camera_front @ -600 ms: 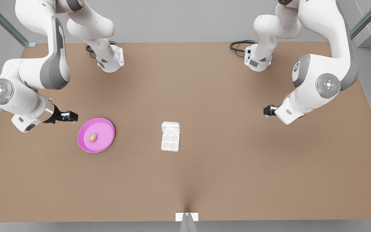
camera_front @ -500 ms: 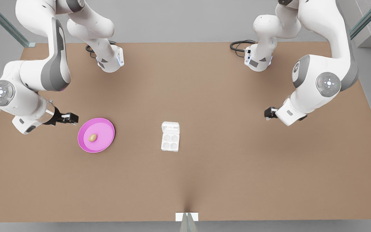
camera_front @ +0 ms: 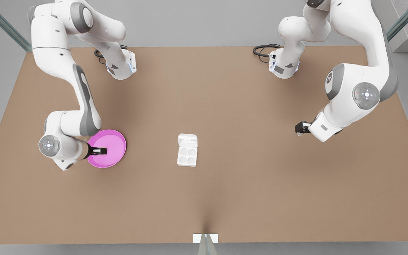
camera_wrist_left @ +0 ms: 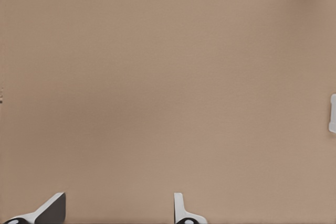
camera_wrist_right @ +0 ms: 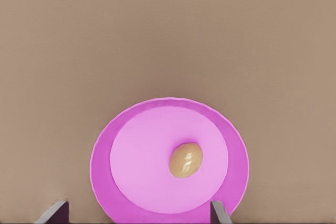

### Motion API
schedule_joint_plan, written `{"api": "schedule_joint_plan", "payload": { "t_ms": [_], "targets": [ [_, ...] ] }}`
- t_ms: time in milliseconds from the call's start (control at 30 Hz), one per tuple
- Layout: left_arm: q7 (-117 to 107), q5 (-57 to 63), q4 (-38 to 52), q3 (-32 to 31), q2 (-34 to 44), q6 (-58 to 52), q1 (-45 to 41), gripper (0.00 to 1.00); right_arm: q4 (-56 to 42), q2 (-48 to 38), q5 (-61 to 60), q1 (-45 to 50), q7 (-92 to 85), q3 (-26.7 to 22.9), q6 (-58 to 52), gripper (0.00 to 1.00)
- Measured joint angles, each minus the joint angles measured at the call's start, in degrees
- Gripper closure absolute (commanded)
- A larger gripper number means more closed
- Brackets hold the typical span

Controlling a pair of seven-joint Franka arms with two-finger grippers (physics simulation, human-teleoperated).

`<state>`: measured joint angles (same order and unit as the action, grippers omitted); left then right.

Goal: Pack egg into the box and close the box lid

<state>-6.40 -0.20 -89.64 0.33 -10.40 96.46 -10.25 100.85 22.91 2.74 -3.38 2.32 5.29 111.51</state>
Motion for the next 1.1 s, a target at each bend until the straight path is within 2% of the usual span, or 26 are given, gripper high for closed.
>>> {"api": "schedule_joint_plan", "payload": {
  "t_ms": [467, 1100],
  "targets": [
    [-1.0, 0.0, 0.1, -0.2, -0.5, -1.5, -0.3, 0.0, 9.7, 2.4, 4.1, 1.2, 3.9, 0.0, 18.3, 0.0],
    [-1.5, 0.0, 0.1, -0.2, -1.1, -1.8, -0.3, 0.0, 14.8, 5.7, 6.0, -2.5, 7.7, 0.0, 29.8, 0.0]
  ]
}}
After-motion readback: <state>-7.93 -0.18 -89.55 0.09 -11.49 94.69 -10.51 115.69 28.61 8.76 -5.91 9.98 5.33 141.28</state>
